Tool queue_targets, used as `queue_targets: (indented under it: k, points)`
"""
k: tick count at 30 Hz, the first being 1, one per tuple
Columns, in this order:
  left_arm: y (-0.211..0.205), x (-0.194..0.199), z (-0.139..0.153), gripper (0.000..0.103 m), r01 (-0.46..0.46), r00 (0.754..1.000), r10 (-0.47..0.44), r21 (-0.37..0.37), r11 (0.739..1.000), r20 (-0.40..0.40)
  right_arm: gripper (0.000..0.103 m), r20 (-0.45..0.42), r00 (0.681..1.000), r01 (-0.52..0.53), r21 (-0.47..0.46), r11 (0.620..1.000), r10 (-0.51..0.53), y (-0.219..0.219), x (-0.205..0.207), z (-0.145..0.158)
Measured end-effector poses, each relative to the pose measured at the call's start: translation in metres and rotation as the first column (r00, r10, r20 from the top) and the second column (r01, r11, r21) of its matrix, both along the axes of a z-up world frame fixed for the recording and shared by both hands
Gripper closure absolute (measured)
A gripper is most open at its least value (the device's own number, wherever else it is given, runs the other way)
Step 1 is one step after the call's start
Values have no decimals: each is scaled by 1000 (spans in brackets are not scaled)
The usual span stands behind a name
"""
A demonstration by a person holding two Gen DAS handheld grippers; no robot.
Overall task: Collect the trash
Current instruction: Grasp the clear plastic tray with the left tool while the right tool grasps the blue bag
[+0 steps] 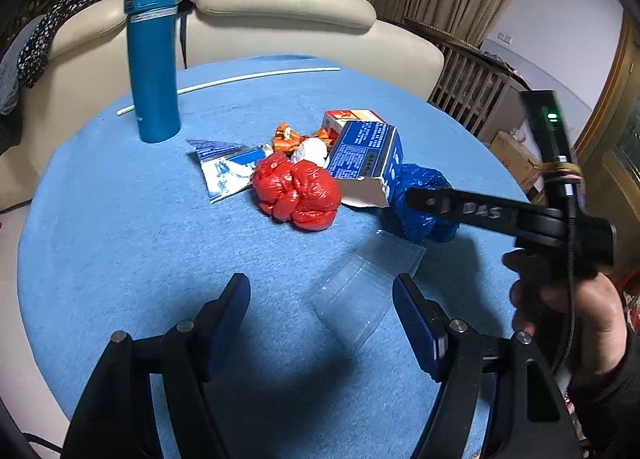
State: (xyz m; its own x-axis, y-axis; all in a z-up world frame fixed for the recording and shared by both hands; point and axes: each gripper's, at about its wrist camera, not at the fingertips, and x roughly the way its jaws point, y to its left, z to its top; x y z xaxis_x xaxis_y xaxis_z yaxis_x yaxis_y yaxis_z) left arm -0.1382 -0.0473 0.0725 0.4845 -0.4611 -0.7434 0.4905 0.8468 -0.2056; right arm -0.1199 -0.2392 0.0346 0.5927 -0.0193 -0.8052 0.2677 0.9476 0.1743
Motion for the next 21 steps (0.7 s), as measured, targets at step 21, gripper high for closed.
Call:
queue_targets:
  k: [21]
  points:
    - [-59, 16, -23, 39, 118, 993, -117, 125, 985, -21, 47, 103, 995, 29, -109, 994, -18, -25, -76, 35]
